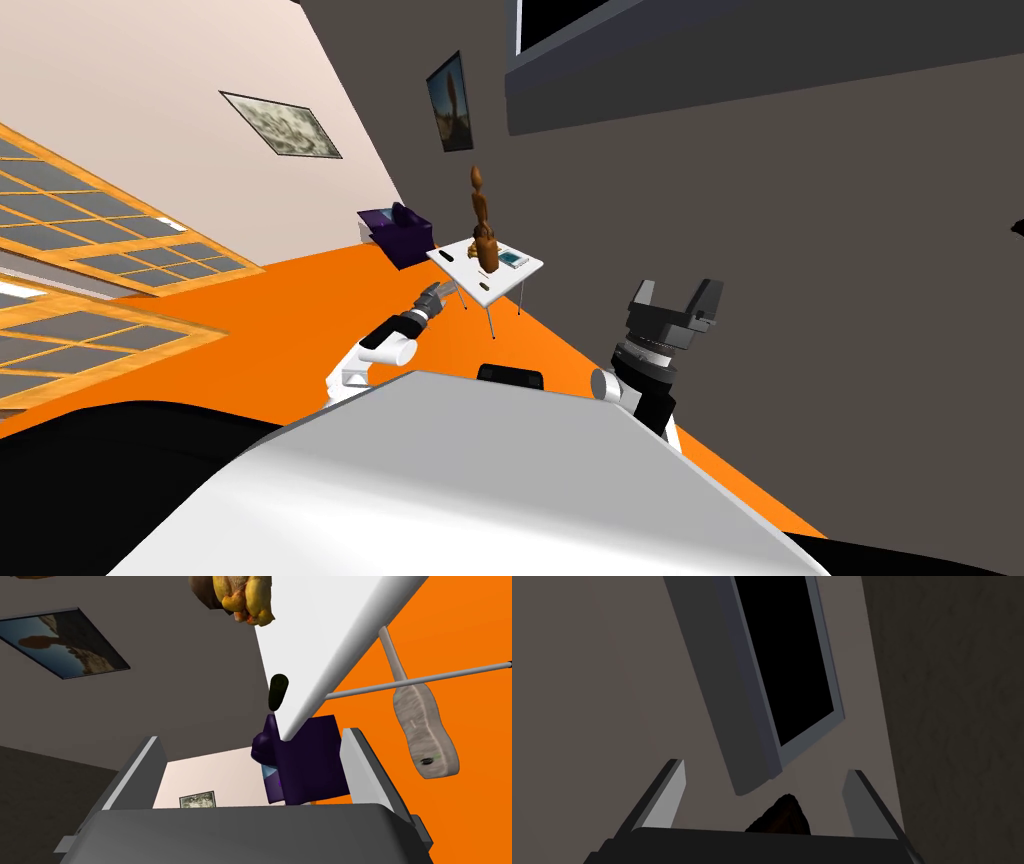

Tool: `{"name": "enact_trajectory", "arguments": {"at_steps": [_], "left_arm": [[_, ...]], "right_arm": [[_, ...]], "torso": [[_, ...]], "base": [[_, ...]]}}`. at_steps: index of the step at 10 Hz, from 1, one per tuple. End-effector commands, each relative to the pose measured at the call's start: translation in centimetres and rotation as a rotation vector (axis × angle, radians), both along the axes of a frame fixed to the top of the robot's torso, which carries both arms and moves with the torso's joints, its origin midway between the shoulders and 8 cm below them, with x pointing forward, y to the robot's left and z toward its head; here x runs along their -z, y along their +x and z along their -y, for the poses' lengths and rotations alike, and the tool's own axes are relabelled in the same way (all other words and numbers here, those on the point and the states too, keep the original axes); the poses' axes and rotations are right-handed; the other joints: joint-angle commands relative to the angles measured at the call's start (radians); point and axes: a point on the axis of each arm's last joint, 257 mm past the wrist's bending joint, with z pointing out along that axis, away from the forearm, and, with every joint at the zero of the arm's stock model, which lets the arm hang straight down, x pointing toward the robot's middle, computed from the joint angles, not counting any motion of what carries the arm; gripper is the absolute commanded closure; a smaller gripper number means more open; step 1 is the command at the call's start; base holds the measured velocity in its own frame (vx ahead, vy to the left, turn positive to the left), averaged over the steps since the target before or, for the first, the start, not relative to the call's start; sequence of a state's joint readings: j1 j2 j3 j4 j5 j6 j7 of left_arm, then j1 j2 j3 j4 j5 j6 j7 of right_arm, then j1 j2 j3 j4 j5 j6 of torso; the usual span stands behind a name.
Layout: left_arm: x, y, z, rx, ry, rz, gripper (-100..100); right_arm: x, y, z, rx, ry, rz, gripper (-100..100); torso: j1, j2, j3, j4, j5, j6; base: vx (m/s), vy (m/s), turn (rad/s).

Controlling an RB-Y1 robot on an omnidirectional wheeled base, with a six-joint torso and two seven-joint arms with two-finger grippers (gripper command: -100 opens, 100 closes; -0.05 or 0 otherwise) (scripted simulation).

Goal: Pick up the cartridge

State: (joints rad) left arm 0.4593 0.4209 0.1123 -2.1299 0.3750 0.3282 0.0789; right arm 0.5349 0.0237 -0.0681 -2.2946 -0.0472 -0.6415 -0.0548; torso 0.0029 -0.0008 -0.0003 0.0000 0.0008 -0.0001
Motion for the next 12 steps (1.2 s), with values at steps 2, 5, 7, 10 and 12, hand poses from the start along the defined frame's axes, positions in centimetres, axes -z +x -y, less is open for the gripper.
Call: {"name": "enact_trajectory", "arguments": {"at_steps": [2, 5, 7, 10, 12], "left_arm": [[1.5, -0.3, -0.5, 0.010, -0.004, -0.079, -100], [2.9, -0.7, -0.8, 0.016, -0.004, -0.153, -100], [3.9, -1.1, -1.1, 0.024, 0.000, -0.209, -100], [5.4, -1.9, -1.5, 0.030, 0.006, -0.293, -100], [6.2, -2.4, -1.8, 0.040, 0.015, -0.346, -100]], "right_arm": [[0.0, 0.0, 0.0, 0.000, 0.000, 0.000, 0], [0.0, 0.0, 0.0, 0.000, 0.000, 0.000, 0], [0.0, 0.0, 0.0, 0.000, 0.000, 0.000, 0], [0.0, 0.0, 0.0, 0.000, 0.000, 0.000, 0], [0.0, 0.0, 0.0, 0.000, 0.000, 0.000, 0]], "torso": [[0.000, 0.000, 0.000, 0.000, 0.000, 0.000], [-0.002, -0.001, 0.000, 0.000, 0.000, -0.001], [-0.001, -0.001, -0.001, 0.000, 0.000, -0.001], [-0.002, -0.002, -0.001, 0.000, 0.000, 0.000], [-0.002, -0.003, -0.002, -0.001, 0.000, 0.000]], "base": [[-0.014, 0.024, -0.105], [-0.001, 0.010, -0.058], [0.007, 0.009, -0.103], [0.017, 0.008, -0.084], [0.028, 0.002, -0.076]]}}
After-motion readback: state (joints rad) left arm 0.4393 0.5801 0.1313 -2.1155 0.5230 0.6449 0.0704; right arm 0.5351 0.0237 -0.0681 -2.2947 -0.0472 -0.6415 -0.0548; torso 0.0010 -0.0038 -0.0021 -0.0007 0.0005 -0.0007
